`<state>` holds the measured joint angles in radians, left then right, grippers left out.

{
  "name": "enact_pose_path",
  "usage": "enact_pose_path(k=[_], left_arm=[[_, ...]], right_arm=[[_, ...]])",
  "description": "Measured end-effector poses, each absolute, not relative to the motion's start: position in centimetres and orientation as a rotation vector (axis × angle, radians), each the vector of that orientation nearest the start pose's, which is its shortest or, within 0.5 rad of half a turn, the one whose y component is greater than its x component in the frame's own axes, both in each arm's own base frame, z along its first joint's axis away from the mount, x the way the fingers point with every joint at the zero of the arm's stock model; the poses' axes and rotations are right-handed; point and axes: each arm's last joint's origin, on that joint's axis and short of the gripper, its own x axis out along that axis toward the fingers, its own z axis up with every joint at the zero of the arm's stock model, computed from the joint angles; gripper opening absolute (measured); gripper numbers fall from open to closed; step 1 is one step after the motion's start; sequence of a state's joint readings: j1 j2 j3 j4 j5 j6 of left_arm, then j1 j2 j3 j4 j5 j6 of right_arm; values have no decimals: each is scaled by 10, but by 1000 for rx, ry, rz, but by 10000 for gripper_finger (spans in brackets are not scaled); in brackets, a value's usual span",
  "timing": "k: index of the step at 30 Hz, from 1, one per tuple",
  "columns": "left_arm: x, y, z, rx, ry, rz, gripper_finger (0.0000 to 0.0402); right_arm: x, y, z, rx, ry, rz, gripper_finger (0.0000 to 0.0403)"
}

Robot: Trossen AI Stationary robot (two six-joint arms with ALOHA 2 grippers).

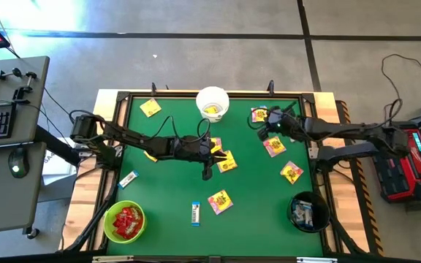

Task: Sort candy by brand, put in halloween buckets
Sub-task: Put the white candy into the black bucket

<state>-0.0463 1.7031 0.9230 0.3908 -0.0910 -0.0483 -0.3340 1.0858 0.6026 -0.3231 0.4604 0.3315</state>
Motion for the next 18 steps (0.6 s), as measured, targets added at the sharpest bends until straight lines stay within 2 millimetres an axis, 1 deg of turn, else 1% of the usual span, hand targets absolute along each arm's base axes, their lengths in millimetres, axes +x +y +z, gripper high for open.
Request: enact_pose_path(k=[6, 11, 15, 18], left_arm=[[360, -14, 199, -21, 390, 53, 48], [360, -15, 198, -21, 392, 52, 48], [360, -15, 198, -20, 392, 52, 48], [360, -14, 198, -20, 392, 53, 48]], right_arm=[[188, -111, 197, 254, 720, -991, 0], [179, -135, 183, 307, 778, -1105, 0], [171, -149, 177, 352, 793, -1174, 0], [170, -156, 173, 357, 808, -1190, 0]])
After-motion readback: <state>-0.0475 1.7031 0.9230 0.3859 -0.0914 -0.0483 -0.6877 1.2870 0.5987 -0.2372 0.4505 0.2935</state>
